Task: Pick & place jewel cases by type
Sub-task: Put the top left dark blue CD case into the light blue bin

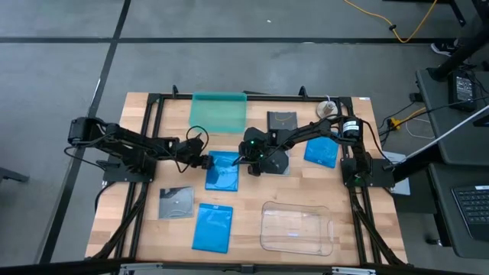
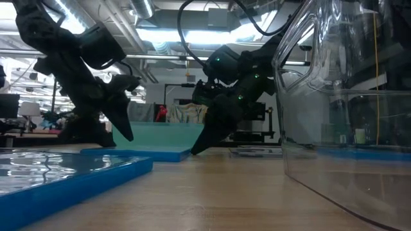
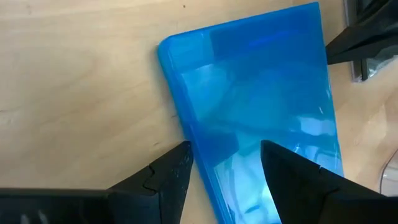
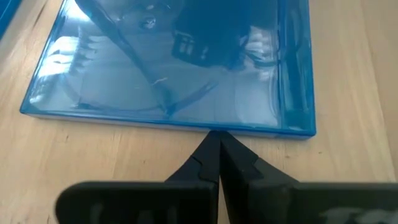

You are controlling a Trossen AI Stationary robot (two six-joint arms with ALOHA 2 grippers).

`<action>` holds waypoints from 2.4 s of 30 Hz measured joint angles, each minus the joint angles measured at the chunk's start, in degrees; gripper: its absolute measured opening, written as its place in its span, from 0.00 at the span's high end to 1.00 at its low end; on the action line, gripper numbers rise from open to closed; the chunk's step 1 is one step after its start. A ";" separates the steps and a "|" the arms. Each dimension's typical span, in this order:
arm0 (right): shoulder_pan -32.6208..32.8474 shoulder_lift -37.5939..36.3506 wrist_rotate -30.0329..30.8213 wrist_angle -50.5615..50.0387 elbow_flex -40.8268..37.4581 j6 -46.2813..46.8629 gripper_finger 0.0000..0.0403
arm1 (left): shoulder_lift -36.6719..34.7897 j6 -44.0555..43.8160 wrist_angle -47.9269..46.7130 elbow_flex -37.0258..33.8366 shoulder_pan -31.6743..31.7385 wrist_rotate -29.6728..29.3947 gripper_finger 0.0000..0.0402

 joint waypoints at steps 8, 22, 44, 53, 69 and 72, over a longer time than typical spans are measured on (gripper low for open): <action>0.00 0.00 -0.02 0.02 0.00 -0.02 0.98 | 0.24 3.96 0.09 0.02 3.40 -1.44 0.52; -0.21 0.00 -0.22 0.55 -0.02 -0.26 0.98 | 0.64 4.63 8.26 -0.63 3.80 -2.67 0.52; -0.39 -0.11 -0.69 -0.87 -0.13 -1.96 0.98 | -4.36 11.58 -1.53 10.36 3.89 -3.17 0.52; -0.41 -0.04 -0.13 0.41 0.04 -3.10 0.98 | -10.43 12.43 -11.11 14.93 3.43 0.58 0.52; -0.44 0.02 0.15 1.00 0.07 -3.40 0.98 | -10.71 11.52 -21.42 17.94 0.83 -4.15 0.52; -0.44 0.04 0.15 0.96 0.05 -3.37 0.98 | -10.69 11.35 -29.67 17.91 1.05 -6.09 0.52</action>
